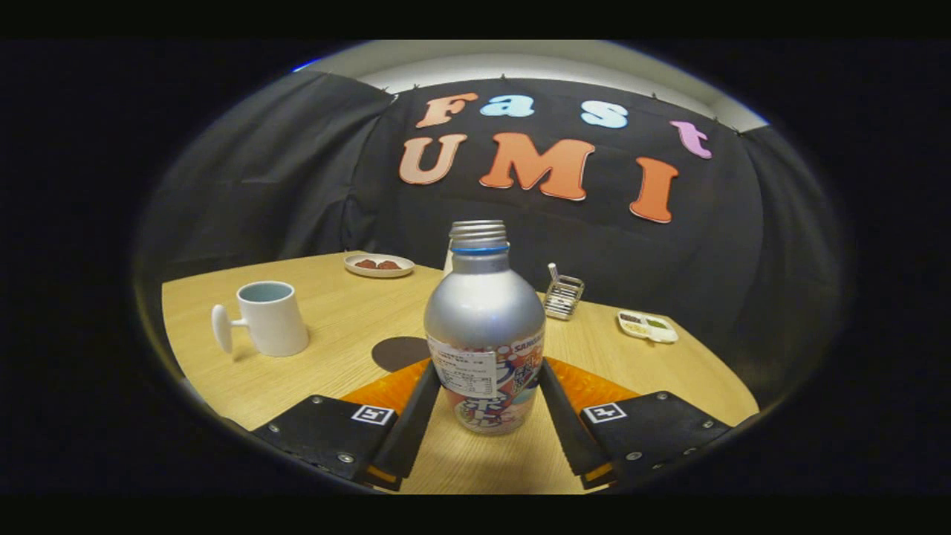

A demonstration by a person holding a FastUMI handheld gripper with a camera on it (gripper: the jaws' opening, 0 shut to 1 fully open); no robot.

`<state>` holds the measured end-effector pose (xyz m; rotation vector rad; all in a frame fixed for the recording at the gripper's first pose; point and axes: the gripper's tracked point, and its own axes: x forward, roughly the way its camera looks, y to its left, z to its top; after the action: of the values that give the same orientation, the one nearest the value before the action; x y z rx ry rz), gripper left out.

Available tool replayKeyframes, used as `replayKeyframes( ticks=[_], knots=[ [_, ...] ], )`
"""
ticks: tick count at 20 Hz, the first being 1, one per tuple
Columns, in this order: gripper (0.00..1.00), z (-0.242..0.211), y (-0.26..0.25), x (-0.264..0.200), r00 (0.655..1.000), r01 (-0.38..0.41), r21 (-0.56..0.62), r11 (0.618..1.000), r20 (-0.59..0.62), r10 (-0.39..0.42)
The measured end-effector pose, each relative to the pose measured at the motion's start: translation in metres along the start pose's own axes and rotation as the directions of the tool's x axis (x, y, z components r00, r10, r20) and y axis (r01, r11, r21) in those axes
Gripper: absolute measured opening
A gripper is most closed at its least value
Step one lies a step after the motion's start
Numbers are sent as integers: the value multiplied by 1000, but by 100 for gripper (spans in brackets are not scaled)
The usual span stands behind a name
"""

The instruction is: Take the bottle from table, then pour the juice into the cup, finally place the bottle on the coaster

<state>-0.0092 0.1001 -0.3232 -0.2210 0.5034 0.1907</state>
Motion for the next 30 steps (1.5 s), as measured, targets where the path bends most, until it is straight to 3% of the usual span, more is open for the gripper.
replayKeyframes(
  ticks=[4,10,17,20,30],
  knots=[
    [76,18,-3,9,997,76,-204,976,34,-71],
    [76,31,5,17,987,157,-456,876,85,-133],
    [76,66,28,25,971,237,-673,701,195,-141],
    [76,76,45,25,961,268,-752,602,248,-118],
    [76,95,88,33,944,314,-882,351,328,-21]
  ],
)
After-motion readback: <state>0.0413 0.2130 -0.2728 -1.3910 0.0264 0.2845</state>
